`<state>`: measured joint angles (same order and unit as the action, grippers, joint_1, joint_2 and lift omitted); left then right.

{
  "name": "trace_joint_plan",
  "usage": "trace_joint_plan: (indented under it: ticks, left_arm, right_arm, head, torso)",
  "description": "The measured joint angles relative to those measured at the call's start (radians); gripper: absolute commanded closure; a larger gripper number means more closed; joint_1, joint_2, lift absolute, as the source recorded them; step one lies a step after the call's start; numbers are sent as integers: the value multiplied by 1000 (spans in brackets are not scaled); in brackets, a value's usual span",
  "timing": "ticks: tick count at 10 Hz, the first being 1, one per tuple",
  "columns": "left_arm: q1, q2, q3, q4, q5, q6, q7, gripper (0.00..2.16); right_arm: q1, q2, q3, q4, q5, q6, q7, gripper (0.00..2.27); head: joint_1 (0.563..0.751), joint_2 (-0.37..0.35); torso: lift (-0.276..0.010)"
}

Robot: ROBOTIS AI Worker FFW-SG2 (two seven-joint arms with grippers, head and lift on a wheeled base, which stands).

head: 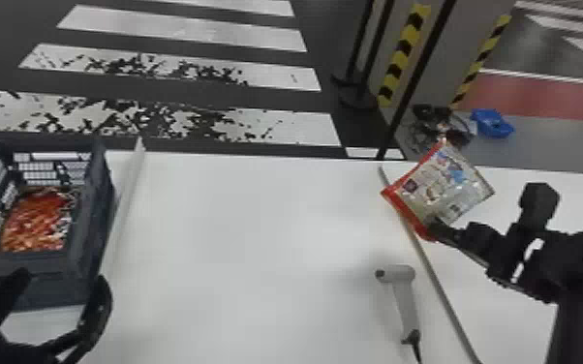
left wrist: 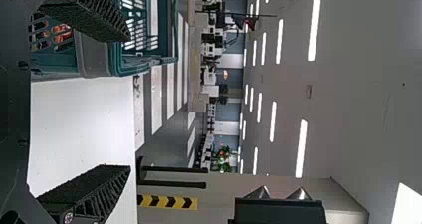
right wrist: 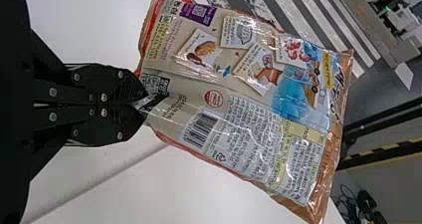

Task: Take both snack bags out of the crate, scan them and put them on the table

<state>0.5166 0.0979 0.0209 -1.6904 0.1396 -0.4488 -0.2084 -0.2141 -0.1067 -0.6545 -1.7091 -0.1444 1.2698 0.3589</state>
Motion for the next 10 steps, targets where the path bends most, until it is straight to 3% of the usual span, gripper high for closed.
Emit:
trace_joint_plan:
  ticks: [3, 9, 10]
  left_arm:
    - [-1, -1, 0, 0, 0, 0, 1, 80]
    - [-1, -1, -1, 0, 0, 0, 0, 80]
    - [-1, -1, 0, 0, 0, 0, 0, 80]
  right_arm:
    - [-4, -40, -58, 80, 0, -87, -104, 2260]
    - [-16, -91, -117, 228, -20, -190, -268, 2236]
    - [-16, -94, -121, 237, -24, -192, -278, 1609]
  head:
    - [695, -347]
    - [695, -350]
    - [695, -350]
  torso:
    - [-94]
    - [-94]
    - [-94]
